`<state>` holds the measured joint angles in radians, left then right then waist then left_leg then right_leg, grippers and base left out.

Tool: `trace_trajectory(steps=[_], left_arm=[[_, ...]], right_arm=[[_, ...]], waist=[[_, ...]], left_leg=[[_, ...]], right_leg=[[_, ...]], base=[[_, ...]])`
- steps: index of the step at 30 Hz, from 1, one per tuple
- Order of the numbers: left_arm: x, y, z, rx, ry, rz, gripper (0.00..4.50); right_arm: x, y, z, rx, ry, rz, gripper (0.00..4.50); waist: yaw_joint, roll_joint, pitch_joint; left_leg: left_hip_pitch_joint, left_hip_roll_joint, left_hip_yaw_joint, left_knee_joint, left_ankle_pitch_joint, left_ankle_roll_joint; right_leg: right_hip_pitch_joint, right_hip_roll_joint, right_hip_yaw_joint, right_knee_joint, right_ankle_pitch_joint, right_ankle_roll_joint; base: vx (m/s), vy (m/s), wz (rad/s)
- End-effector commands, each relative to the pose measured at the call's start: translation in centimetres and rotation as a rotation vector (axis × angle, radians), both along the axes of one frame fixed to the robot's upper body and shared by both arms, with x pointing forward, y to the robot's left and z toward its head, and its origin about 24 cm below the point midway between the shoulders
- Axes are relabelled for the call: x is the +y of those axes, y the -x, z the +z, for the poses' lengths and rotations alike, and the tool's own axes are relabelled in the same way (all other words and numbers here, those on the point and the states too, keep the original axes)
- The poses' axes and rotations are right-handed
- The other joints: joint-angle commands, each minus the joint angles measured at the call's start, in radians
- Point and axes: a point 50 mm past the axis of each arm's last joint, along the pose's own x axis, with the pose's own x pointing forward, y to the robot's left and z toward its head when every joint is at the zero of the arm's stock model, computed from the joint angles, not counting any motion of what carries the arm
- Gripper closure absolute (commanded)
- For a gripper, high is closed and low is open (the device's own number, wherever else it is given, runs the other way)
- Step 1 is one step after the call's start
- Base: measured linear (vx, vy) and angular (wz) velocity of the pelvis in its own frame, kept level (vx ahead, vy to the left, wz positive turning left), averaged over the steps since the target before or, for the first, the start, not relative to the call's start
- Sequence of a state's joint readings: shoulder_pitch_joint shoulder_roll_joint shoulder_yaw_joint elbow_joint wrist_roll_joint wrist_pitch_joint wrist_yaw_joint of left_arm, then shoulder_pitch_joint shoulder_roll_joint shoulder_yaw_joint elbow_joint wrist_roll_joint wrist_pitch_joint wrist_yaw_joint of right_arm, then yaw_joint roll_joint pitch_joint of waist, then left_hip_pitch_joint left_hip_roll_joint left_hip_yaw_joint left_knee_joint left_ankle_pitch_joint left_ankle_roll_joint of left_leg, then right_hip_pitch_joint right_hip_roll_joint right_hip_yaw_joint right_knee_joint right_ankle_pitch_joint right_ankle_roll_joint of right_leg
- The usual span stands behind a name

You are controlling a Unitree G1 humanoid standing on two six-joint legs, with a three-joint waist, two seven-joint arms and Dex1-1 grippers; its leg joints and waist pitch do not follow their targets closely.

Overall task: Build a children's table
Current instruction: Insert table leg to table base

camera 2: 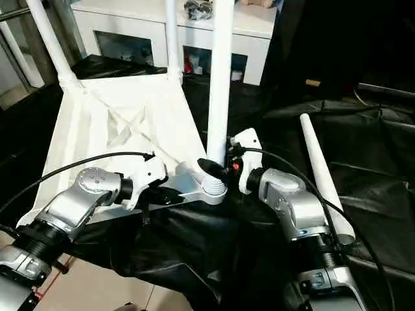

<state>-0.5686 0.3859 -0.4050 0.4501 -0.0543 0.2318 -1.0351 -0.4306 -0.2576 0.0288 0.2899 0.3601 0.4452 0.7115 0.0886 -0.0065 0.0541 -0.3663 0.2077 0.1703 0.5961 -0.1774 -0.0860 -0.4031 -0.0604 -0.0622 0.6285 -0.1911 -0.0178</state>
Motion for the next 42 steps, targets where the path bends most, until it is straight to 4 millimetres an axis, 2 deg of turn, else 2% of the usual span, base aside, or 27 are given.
trace_trajectory(steps=[1, 2, 3, 4, 6, 7, 11, 15, 19, 23, 28, 34, 42], left_arm=[[-0.1, -0.3, 0.5, 0.000, 0.041, 0.005, 4.50], [-0.1, -0.3, 0.5, 0.000, 0.041, 0.007, 4.50], [-0.1, -0.4, 0.5, 0.000, 0.041, 0.010, 4.50], [-0.1, -0.5, 0.5, -0.002, 0.040, 0.015, 4.50], [-0.1, -0.6, 0.5, -0.004, 0.040, 0.021, 4.50], [-0.2, -0.7, 0.5, -0.007, 0.040, 0.027, 4.50], [-0.4, -1.0, 0.7, -0.015, 0.040, 0.038, 4.50], [-0.4, -1.2, 0.7, -0.020, 0.040, 0.046, 4.50], [-0.3, -1.3, 0.7, -0.023, 0.037, 0.051, 4.50], [-0.3, -1.4, 0.7, -0.026, 0.035, 0.055, 4.50], [-0.2, -1.4, 0.6, -0.025, 0.030, 0.051, 4.50], [-0.1, -1.3, 0.5, -0.024, 0.026, 0.049, 4.50], [0.0, -1.2, 0.3, -0.022, 0.017, 0.043, 4.50]], right_arm=[[-1.0, 0.4, -1.2, 0.046, -0.024, -0.058, 2.63], [-1.1, 0.5, -1.5, 0.051, -0.026, -0.067, 2.63], [-1.5, 1.0, -2.1, 0.062, -0.041, -0.085, 2.63], [-1.7, 1.2, -2.4, 0.065, -0.045, -0.093, 2.63], [-1.9, 1.5, -2.8, 0.066, -0.056, -0.106, 2.63], [-2.1, 1.7, -3.2, 0.064, -0.070, -0.123, 2.63], [-2.6, 2.5, -4.3, 0.058, -0.094, -0.170, 2.63], [-2.7, 3.1, -4.9, 0.025, -0.075, -0.187, 2.63], [-2.6, 3.5, -4.9, -0.011, -0.066, -0.198, 2.63], [-2.6, 3.6, -5.0, -0.048, -0.017, -0.189, 2.63], [-2.3, 3.7, -5.1, -0.077, 0.021, -0.162, 2.63], [-1.8, 3.7, -5.1, -0.097, 0.054, -0.116, 2.63], [-1.3, 3.6, -4.9, -0.090, 0.086, -0.025, 2.63]], waist=[[0.004, -0.013, -0.067], [0.004, -0.013, -0.067], [0.005, -0.008, -0.067], [0.004, -0.011, -0.066], [0.005, -0.001, -0.067], [0.004, -0.005, -0.066], [0.006, 0.000, -0.065], [0.006, 0.000, -0.064], [0.007, 0.001, -0.064], [0.007, 0.002, -0.062], [0.007, 0.002, -0.061], [0.003, -0.002, -0.058], [0.002, -0.001, -0.057]], left_leg=[[0.005, 0.017, 0.001, -0.066, -0.141, 0.014], [0.005, 0.017, 0.001, -0.066, -0.142, 0.015], [0.005, 0.017, 0.000, -0.066, -0.143, 0.014], [0.005, 0.017, 0.002, -0.066, -0.154, 0.014], [0.006, 0.017, 0.000, -0.067, -0.162, 0.010], [0.008, 0.017, 0.001, -0.067, -0.171, 0.010], [0.008, 0.018, -0.001, -0.069, -0.198, 0.008], [0.011, 0.018, -0.003, -0.071, -0.218, 0.006], [0.008, 0.018, -0.004, -0.074, -0.216, 0.010], [0.009, 0.018, -0.004, -0.075, -0.236, 0.007], [0.007, 0.019, -0.005, -0.077, -0.243, 0.009], [0.007, 0.018, -0.007, -0.080, -0.268, 0.009], [0.009, 0.019, -0.007, -0.080, -0.277, 0.014]], right_leg=[[0.053, -0.075, 0.049, -0.082, -0.217, -0.153], [0.053, -0.075, 0.048, -0.082, -0.210, -0.158], [0.053, -0.074, 0.048, -0.081, -0.209, -0.159], [0.053, -0.075, 0.049, -0.084, -0.217, -0.157], [0.052, -0.074, 0.048, -0.084, -0.224, -0.160], [0.051, -0.074, 0.048, -0.088, -0.230, -0.158], [0.051, -0.076, 0.047, -0.092, -0.253, -0.159], [0.050, -0.076, 0.047, -0.097, -0.297, -0.151], [0.051, -0.075, 0.046, -0.095, -0.274, -0.153], [0.050, -0.076, 0.046, -0.100, -0.322, -0.140], [0.048, -0.075, 0.046, -0.100, -0.323, -0.139], [0.046, -0.077, 0.046, -0.108, -0.389, -0.120], [0.044, -0.076, 0.046, -0.109, -0.389, -0.123]], base=[[0.000, 0.000, 0.00], [0.000, 0.000, 0.00], [0.000, 0.000, 0.00], [0.000, 0.000, 0.00], [0.000, 0.000, 0.00], [0.000, 0.000, 0.00], [0.000, 0.000, 0.00], [0.000, 0.000, 0.00], [0.000, 0.000, 0.00], [0.000, 0.000, 0.00], [0.000, 0.000, 0.00], [0.000, 0.000, 0.00], [0.000, 0.000, 0.00]])
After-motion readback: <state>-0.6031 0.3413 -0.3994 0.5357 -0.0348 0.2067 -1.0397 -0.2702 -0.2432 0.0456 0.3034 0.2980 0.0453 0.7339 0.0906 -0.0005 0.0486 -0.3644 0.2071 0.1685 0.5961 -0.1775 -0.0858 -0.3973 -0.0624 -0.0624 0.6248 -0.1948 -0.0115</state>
